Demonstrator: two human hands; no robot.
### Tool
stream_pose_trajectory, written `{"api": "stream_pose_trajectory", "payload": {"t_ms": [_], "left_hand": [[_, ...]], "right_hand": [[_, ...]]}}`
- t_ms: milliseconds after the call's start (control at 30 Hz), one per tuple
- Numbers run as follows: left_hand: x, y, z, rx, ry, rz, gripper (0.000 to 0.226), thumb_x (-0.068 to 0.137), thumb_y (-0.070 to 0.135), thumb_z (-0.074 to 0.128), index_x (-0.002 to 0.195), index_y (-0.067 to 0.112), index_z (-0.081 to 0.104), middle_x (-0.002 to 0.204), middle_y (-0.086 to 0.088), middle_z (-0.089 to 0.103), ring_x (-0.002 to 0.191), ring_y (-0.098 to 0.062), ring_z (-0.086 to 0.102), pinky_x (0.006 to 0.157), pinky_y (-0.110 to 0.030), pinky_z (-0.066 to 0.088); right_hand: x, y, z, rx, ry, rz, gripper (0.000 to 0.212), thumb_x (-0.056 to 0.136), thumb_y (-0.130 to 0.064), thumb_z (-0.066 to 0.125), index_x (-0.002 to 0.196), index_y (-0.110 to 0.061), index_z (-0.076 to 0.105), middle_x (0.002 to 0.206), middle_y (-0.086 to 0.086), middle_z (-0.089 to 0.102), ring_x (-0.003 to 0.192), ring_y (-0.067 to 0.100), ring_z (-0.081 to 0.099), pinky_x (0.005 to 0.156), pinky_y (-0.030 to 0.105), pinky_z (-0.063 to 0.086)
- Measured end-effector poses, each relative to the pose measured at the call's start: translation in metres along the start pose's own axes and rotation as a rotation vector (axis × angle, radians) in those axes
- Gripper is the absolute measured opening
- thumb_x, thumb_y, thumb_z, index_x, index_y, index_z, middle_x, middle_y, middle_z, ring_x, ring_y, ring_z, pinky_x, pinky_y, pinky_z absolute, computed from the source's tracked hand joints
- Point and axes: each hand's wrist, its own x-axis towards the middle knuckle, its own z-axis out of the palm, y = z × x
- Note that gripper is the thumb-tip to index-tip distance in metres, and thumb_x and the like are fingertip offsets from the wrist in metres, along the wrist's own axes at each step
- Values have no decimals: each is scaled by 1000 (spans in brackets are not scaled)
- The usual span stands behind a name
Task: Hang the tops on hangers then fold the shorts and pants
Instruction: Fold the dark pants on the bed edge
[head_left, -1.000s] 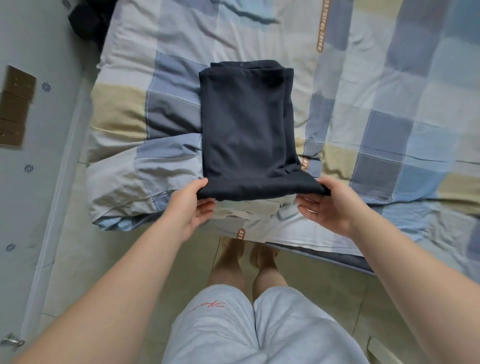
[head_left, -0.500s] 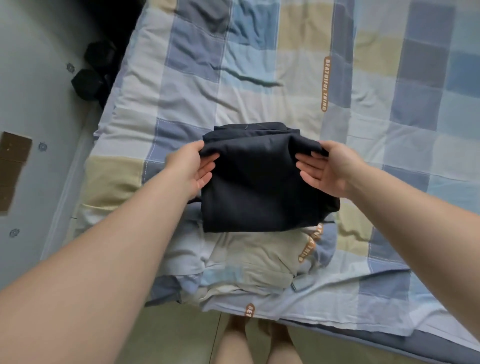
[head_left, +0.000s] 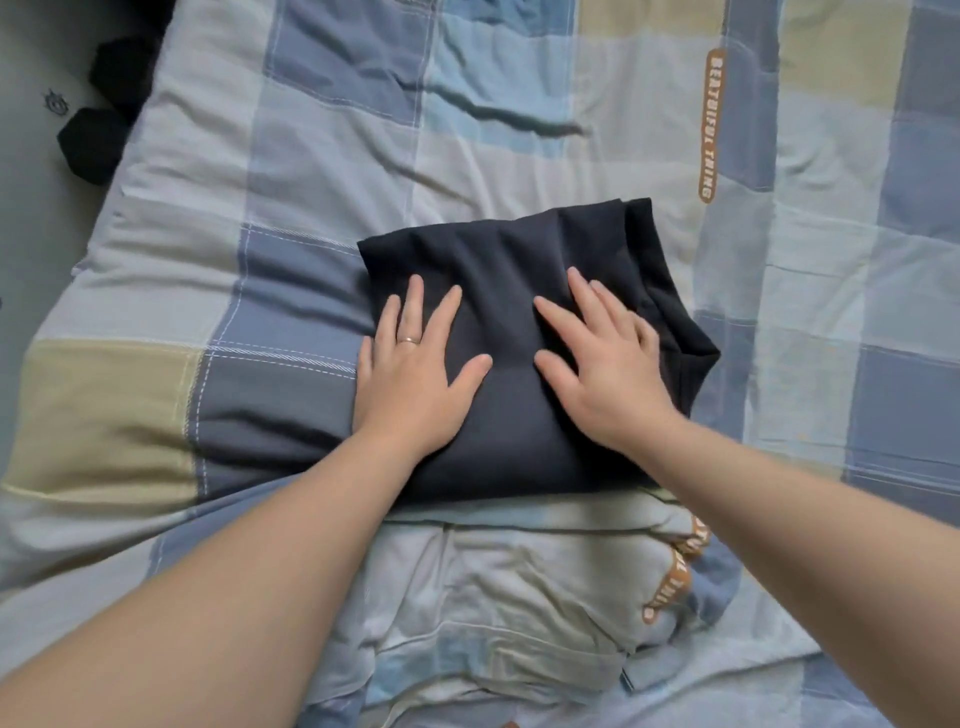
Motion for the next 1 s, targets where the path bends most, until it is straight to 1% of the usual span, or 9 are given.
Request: {"api": "stream_pose_trajectory", "payload": {"t_ms": [167,300,467,633,767,833,867,933,1000], "left_hand": [[11,-10,17,85,2,5,76,95,65,39,153,52,-9,164,12,-23,153,-23,-14,122,-51,6],[4,-2,8,-32,69,-48,93,88,64,58,155,48,-5,166,11,-19,152,-35,7,119,-50,20],[-1,1,-6,-364,110,-285,123,72,53,83,156,40,-6,165,1,14,141,-26,37,106,-42,38],[9,-1,-9,-402,35,-396,118,72,64,77,156,39,-2,156,-3,40,136,-29,46,105,-41,38],[20,-4,-14,-518,10,-448,109,74,69,72,157,33,11,150,3,48,136,-27,48,112,-43,38],[21,-5,-15,-491,-22,-439,107,76,68,71,157,30,11,152,2,47,138,-28,46,114,-44,36],[19,-6,-15,-477,-37,-441,106,78,68,69,158,30,11,153,1,45,139,-28,45,115,-43,35],[14,-5,-14,-487,-69,-455,101,80,67,68,157,29,16,153,2,45,139,-28,44,115,-43,35],[5,-3,-14,-561,-88,-476,88,80,65,69,151,29,32,145,5,53,133,-26,50,112,-44,39]], "right_hand": [[-7,15,30,-153,8,-44,62,102,-48,37,158,-41,12,168,-8,-6,154,12,-8,122,40,-1],[-7,15,18,-111,-21,-67,68,100,-48,43,158,-40,10,168,-11,-9,153,8,-12,122,39,-3],[-16,30,-6,-30,20,57,88,91,-53,58,160,-34,6,168,-7,-5,154,19,-1,121,45,11],[-12,47,-13,333,-39,283,114,78,-59,73,160,-30,0,166,-8,14,151,22,19,122,48,22],[-4,51,-12,363,-3,394,119,70,-65,78,159,-32,6,161,-4,28,146,25,27,119,51,24],[-3,52,-13,534,13,436,105,68,-59,82,153,-32,26,148,-5,45,136,19,45,110,40,41],[-3,53,-14,665,20,463,92,69,-54,85,145,-30,39,136,-8,56,123,11,57,97,29,52],[-5,56,-19,882,-9,512,66,71,-44,88,125,-26,55,111,-12,70,94,2,71,67,14,55],[-7,59,-25,997,-96,511,60,68,-44,89,118,-26,61,100,-12,76,85,5,74,60,16,56]]}}
